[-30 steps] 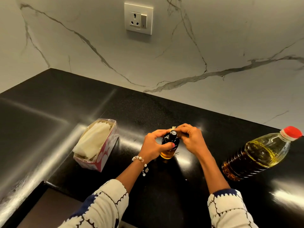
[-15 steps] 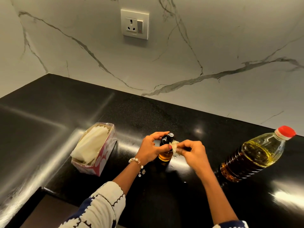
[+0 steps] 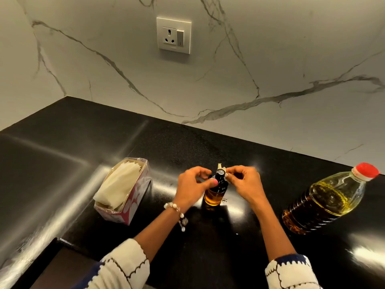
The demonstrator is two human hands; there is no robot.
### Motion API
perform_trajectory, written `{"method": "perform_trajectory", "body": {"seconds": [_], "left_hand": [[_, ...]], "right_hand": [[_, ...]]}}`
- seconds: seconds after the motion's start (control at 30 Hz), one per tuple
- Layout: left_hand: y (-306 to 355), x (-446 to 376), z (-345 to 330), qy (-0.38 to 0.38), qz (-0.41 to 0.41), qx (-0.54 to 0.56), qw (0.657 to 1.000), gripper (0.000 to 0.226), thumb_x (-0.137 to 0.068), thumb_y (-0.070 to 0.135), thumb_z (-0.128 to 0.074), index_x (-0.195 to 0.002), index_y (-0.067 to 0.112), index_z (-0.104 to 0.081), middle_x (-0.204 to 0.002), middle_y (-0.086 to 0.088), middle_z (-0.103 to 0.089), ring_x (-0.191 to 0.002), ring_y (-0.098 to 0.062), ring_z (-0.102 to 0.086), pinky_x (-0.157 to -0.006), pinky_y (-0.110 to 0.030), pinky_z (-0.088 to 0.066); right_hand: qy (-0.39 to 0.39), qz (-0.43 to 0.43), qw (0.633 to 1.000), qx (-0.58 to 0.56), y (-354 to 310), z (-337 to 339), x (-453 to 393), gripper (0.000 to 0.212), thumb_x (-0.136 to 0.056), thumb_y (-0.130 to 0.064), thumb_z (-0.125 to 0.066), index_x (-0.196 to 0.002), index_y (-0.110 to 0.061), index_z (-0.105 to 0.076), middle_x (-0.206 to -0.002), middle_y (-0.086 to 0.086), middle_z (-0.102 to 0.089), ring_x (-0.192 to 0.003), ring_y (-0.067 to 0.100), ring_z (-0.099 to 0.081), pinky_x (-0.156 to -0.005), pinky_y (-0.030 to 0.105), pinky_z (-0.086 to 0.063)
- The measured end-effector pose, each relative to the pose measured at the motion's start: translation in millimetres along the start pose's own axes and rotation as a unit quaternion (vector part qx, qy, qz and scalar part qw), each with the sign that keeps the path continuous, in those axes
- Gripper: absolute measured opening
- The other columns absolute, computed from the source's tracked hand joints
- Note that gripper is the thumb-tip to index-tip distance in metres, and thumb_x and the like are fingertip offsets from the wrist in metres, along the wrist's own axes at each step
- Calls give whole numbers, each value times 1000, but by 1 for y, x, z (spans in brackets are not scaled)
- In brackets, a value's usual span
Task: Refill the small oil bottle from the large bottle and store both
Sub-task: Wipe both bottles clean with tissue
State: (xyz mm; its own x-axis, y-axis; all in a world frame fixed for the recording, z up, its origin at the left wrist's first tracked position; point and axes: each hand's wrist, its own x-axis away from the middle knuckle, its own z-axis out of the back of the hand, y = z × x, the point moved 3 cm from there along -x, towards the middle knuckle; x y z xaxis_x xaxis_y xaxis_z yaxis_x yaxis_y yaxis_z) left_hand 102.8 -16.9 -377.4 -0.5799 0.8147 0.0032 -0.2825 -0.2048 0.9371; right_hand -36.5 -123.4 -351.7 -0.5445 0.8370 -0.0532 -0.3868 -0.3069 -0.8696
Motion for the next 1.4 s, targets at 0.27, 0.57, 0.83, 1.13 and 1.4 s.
{"method": "perform_trajectory", "body": {"seconds": [0.27, 0.57, 0.83, 1.13, 1.4], "left_hand": [[-1, 3, -18, 31, -19, -23, 999, 42, -74, 21, -80, -114, 20, -68, -107, 3, -61, -85, -13, -62, -80, -26, -54], [-1, -11, -17, -24, -38, -89, 995, 43, -79, 23, -76, -120, 26, -65, -110, 4, -59, -88, -17, -63, -86, -37, -54], [1, -15, -14, -33, -23, -103, 994, 40, -78, 27, -77, -117, 30, -66, -109, 9, -59, -95, -16, -62, -82, -42, -55], [-1, -21, -13, 38, 3, -37, 999, 29, -85, 16, -71, -114, 16, -68, -94, 0, -71, -81, -13, -69, -69, -25, -59], [-5, -2, -6, 16, 3, 39, 999, 23, -85, 14, -71, -107, 20, -71, -97, 3, -73, -90, -6, -68, -84, -35, -58]], "right_hand": [[85, 73, 992, 53, 6, -5, 28, 10, -77, -1, -74, -84, -8, -73, -79, 0, -64, -72, 7, -61, -64, 7, -45], [23, 43, 995, 90, 0, 4, 3, 12, -75, -1, -75, -79, -12, -73, -81, 2, -68, -76, 11, -64, -67, 12, -47], [-37, 43, 987, 153, -12, -4, -24, 19, -85, -1, -64, -100, -7, -74, -98, 7, -69, -92, 17, -62, -78, 24, -48], [121, -77, 990, 1, -7, -6, 22, 6, -83, -9, -70, -79, -10, -74, -68, 2, -69, -51, 7, -64, -52, 14, -51], [177, -104, 978, -38, -1, -28, 44, 10, -83, -14, -71, -77, -23, -69, -67, -5, -67, -67, 14, -68, -70, 42, -58]]}}
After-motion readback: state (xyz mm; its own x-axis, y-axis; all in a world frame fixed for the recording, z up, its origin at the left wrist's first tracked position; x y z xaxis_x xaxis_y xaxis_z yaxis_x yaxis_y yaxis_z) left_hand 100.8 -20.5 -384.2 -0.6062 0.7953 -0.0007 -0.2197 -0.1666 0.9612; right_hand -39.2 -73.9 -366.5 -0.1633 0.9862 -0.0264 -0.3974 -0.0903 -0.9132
